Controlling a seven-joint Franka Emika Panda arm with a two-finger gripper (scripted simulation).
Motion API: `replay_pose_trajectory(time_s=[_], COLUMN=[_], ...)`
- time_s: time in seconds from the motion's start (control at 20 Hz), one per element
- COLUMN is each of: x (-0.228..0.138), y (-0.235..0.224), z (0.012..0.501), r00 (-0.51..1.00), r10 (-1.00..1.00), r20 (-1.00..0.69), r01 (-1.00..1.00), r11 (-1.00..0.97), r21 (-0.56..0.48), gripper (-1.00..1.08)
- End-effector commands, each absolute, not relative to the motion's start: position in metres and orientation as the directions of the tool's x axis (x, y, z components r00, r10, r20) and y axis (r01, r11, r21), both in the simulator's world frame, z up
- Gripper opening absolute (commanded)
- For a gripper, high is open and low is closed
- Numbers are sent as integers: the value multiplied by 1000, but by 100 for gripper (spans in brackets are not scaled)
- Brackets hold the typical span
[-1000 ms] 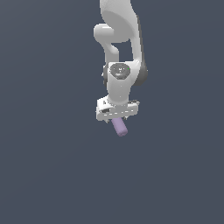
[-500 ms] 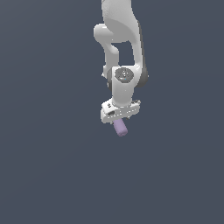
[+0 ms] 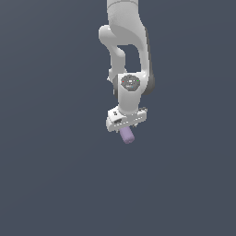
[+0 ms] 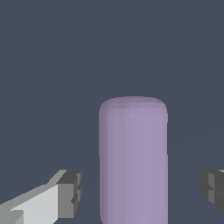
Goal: Pick up the object and move it to a goal position.
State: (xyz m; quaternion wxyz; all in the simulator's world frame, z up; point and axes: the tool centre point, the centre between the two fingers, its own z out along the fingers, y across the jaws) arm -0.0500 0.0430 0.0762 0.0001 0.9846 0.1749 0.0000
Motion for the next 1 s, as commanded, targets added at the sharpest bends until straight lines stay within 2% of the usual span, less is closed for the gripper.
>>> replay_pose_trajectory(time_s=[0.0, 0.45, 0.5, 0.95], x=[-51, -50, -50, -50], y=[43, 43, 43, 43], z=[64, 40, 40, 40], r00=[938, 937, 937, 937], r10=[346, 348, 348, 348], r20=[-1, 0, 0, 0], r01=[346, 348, 348, 348], r11=[-938, -937, -937, -937], r21=[0, 0, 0, 0], gripper=[100, 100, -100, -100])
